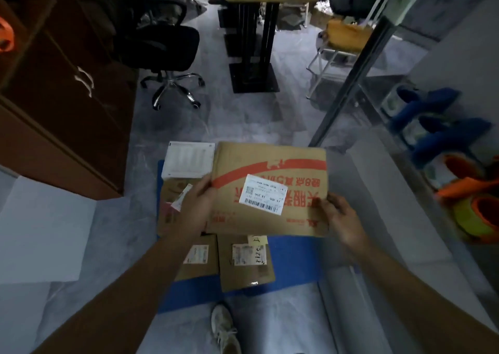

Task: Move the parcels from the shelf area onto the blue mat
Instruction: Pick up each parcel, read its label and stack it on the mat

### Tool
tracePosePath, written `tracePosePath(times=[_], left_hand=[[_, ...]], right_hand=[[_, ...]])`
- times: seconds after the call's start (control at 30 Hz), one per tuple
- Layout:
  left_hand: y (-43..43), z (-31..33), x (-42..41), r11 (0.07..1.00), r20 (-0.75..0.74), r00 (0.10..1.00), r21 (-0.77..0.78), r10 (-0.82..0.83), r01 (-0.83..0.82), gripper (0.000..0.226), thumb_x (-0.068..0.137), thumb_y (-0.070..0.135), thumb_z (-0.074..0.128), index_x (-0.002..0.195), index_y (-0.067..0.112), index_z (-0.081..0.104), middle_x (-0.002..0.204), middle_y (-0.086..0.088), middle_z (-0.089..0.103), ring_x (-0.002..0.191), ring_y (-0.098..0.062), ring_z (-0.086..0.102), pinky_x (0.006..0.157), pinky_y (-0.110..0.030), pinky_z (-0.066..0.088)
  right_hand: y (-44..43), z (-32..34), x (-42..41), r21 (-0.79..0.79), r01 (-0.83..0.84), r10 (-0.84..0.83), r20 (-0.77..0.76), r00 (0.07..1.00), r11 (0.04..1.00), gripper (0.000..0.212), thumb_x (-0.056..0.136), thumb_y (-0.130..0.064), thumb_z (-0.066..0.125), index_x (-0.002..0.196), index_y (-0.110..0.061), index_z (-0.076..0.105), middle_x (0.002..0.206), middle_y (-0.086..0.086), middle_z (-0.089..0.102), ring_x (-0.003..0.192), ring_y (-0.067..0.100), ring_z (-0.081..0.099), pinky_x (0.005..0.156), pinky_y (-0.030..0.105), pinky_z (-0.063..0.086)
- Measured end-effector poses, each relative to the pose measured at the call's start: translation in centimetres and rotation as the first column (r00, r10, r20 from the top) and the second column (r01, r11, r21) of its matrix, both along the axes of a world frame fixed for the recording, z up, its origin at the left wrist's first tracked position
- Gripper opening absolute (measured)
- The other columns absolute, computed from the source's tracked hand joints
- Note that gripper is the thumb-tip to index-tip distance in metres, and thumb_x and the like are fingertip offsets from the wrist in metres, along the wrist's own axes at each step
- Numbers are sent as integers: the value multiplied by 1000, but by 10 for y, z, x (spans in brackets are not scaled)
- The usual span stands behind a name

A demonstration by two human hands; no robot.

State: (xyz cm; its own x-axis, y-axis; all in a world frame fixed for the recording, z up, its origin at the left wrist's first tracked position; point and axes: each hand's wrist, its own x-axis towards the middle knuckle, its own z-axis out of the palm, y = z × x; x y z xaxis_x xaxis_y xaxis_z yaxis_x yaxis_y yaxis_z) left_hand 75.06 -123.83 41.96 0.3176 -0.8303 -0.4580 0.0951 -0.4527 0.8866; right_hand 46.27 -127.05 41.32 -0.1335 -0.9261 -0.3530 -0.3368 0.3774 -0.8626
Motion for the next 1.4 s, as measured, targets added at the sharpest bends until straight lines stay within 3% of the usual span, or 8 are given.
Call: tracePosePath(times=[0.4,0.53,0.6,0.73,1.03,1.13,1.27,1.4], left_hand=[[-141,-250,8,984,26,999,172,48,-52,37,90,9,50,124,19,60,97,5,74,80,-9,73,63,-28,60],[-163,-324,-7,961,64,995,261,81,-95,45,93,15,53,137,21,49,108,2,67,88,-12,70,71,-31,61],[-169,-350,-15,952,123,988,281,91,-123,42,95,15,53,136,25,48,98,10,62,74,-1,66,50,-15,53],[-171,-392,-17,918,106,987,367,122,-153,52,96,19,52,146,22,41,126,-3,57,97,-18,61,72,-33,56],[-172,-415,-22,921,181,978,352,105,-164,52,92,28,60,142,28,44,108,10,59,85,-2,57,57,-19,45],[-171,-399,-32,935,189,981,336,49,-112,38,93,32,61,130,30,54,114,5,65,93,-10,63,57,-21,53],[-169,-361,-44,947,194,980,308,33,-93,20,91,20,62,92,39,70,82,9,72,78,-11,70,66,-35,61],[-167,-284,-54,950,178,983,311,-38,-20,33,93,12,59,121,29,58,98,-1,69,87,-21,69,74,-45,61]], right_hand=[[-180,-237,15,173,-102,83,114,990,980,23,98,-16,53,119,-9,62,111,7,70,90,20,70,68,29,59],[-206,-303,11,264,-166,144,102,984,950,26,100,-25,51,122,-16,62,109,4,72,93,19,71,58,20,56],[-216,-331,7,310,-194,173,95,980,931,27,99,-28,52,124,-20,60,113,2,70,99,19,68,72,27,58],[-226,-379,1,409,-279,250,124,960,869,34,97,-35,54,129,-26,58,121,1,66,108,21,65,97,44,51],[-222,-411,0,417,-289,205,235,950,862,29,92,-31,58,119,-41,64,109,-10,72,96,7,70,76,25,53],[-215,-401,-4,427,-335,264,216,940,840,29,93,-35,57,118,-48,60,103,-16,72,93,2,69,70,16,49],[-217,-362,-1,414,-413,380,164,910,811,45,93,-36,57,133,-50,42,103,-27,63,84,-6,64,60,11,46],[-222,-278,8,320,-511,487,156,859,798,25,98,-12,47,107,-29,62,71,-19,70,63,-11,63,54,4,45]])
